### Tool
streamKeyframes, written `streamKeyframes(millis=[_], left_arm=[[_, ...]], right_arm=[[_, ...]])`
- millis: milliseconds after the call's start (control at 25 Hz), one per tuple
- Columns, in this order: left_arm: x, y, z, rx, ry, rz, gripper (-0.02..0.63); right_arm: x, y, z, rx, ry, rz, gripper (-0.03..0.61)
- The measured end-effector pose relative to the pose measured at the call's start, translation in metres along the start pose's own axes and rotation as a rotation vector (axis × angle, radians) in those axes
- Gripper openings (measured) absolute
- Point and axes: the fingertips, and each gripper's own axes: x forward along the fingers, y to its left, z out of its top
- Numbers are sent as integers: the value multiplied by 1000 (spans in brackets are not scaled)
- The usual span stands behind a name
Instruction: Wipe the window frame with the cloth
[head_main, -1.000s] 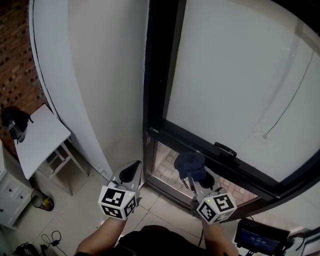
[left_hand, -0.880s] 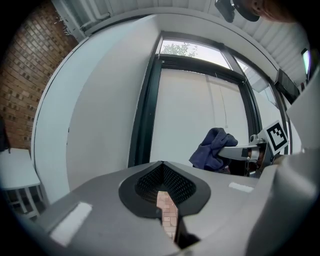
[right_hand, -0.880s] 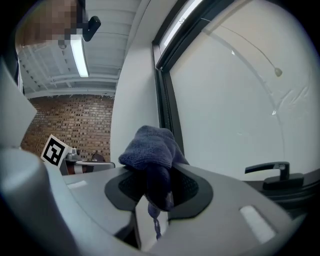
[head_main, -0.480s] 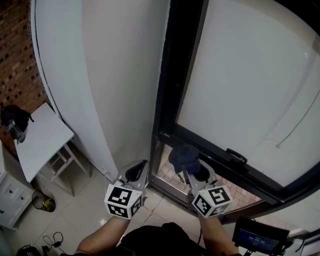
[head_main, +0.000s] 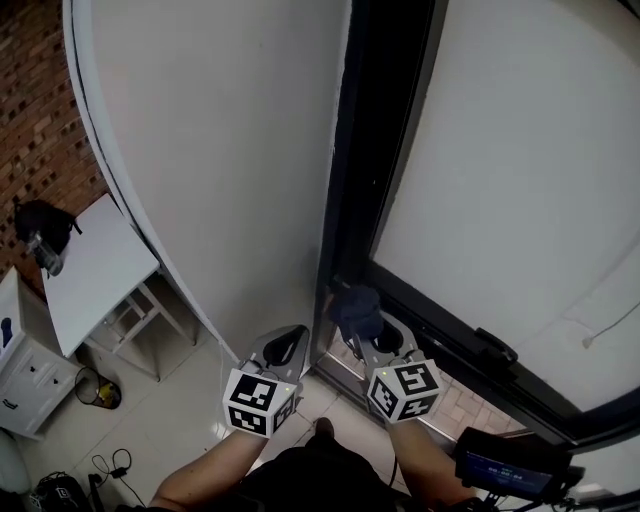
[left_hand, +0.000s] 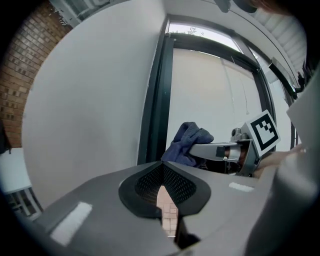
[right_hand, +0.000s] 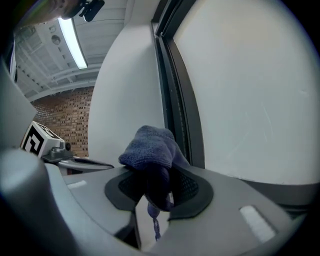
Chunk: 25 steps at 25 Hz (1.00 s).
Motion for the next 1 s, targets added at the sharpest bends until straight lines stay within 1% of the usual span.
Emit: streamKeyframes(millis=[160, 400, 560, 720, 880, 1000], left_arm=[[19, 8, -5, 2, 4, 27, -6], [47, 17, -19, -2, 61, 56, -6], [63, 16, -22, 55, 91, 27, -6], [67, 17, -28, 25, 98, -9, -6], [69, 16, -23, 32, 89, -58, -6], [68, 12, -16, 30, 76, -89, -6]], right_arm=[[29, -16, -11, 5, 26, 29, 124], [61, -30, -29, -3, 73, 62, 124], [78, -35, -34, -7, 91, 54, 124], [82, -32, -38, -30, 106, 20, 123], [81, -35, -33, -6, 103, -29, 123], [78, -36, -24, -14, 97, -54, 123]])
